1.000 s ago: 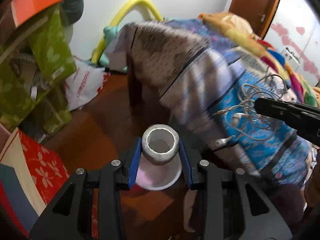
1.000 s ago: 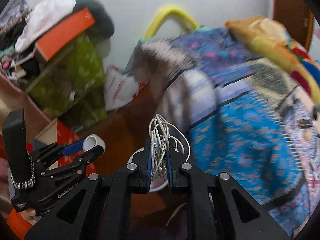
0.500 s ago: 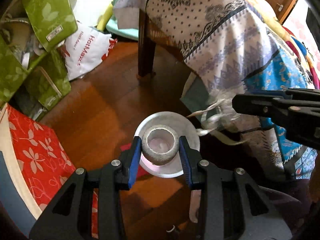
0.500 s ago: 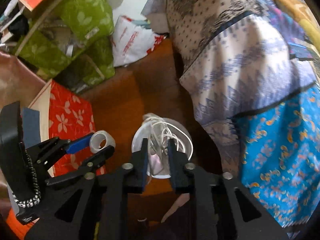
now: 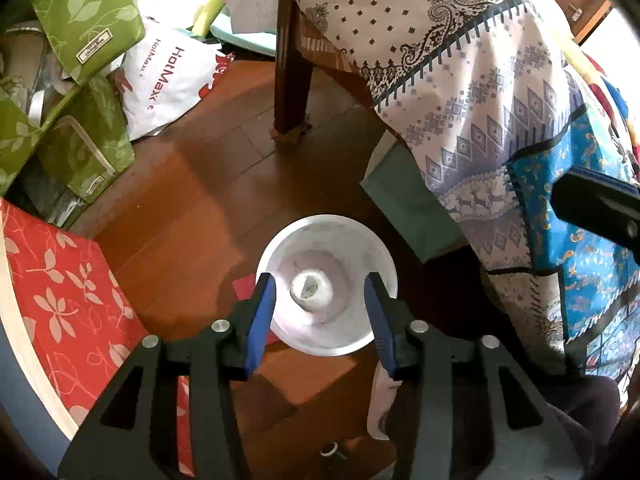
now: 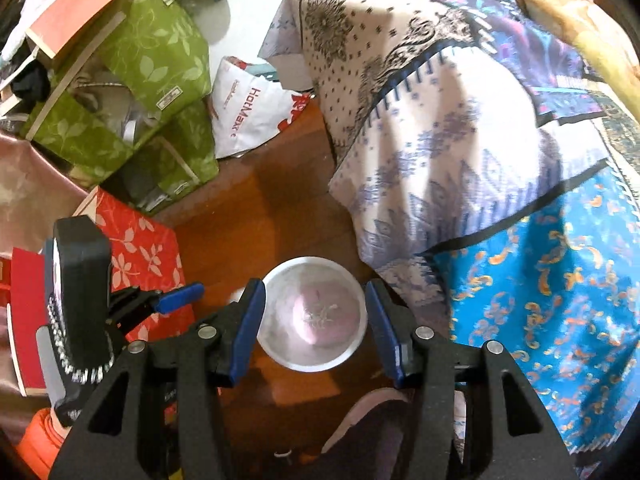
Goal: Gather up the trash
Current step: 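Open both tools to drop tape roll and cable into the bucket, then move both open tools back over the items on the bed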
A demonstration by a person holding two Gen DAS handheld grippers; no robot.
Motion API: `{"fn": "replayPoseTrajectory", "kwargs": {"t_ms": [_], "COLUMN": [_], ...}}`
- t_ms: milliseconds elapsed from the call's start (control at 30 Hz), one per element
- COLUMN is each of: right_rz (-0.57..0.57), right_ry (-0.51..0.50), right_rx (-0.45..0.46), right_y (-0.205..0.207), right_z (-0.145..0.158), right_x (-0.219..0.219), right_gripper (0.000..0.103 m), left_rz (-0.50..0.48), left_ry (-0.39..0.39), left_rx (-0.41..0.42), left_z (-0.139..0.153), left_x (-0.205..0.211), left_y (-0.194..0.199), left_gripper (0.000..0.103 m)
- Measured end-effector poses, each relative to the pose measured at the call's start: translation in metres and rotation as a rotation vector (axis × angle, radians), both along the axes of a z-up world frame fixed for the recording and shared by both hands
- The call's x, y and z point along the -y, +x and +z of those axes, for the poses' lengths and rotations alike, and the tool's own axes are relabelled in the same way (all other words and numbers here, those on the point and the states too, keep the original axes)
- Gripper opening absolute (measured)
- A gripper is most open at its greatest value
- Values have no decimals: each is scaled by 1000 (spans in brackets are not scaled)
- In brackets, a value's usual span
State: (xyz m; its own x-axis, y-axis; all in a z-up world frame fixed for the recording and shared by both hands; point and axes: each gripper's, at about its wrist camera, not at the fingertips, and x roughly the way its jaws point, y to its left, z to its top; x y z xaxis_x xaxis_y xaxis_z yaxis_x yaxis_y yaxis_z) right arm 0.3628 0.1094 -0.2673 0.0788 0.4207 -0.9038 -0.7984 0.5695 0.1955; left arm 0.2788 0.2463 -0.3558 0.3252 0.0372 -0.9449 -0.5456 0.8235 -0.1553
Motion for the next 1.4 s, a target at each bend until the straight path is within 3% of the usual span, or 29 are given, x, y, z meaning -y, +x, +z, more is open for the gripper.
{"fn": "replayPoseTrajectory", "kwargs": {"t_ms": [200, 367, 667, 933, 1067, 1167, 1400], "right_rz": [11, -6, -98, -213, -280, -330, -465], "right_ry": [-1, 25, 132, 241, 269, 276, 269], "right_rx": [37, 79, 143, 226, 302, 366, 436], "right_y": [-7, -14, -21, -28, -33, -36, -29], "right_z": [10, 30, 88, 142, 163, 175, 183], "right_x": [14, 32, 86, 154, 188, 214, 274], "right_gripper": [49, 49, 49, 49, 49, 55, 58], "left_rz": [-10, -23, -51, -137, -191, -242, -383], "left_ry": [38, 106, 198, 248, 266, 265, 244], "left_rx": [34, 87, 245, 399, 443, 479, 525], "left_z": [24, 62, 147, 216, 236, 248, 258], "left_x": [10, 23, 61, 115, 143, 169, 230], "left_y": [-6, -16, -33, -33, -25, -16, 22], "left_gripper": [45, 45, 45, 45, 45, 46, 51]}}
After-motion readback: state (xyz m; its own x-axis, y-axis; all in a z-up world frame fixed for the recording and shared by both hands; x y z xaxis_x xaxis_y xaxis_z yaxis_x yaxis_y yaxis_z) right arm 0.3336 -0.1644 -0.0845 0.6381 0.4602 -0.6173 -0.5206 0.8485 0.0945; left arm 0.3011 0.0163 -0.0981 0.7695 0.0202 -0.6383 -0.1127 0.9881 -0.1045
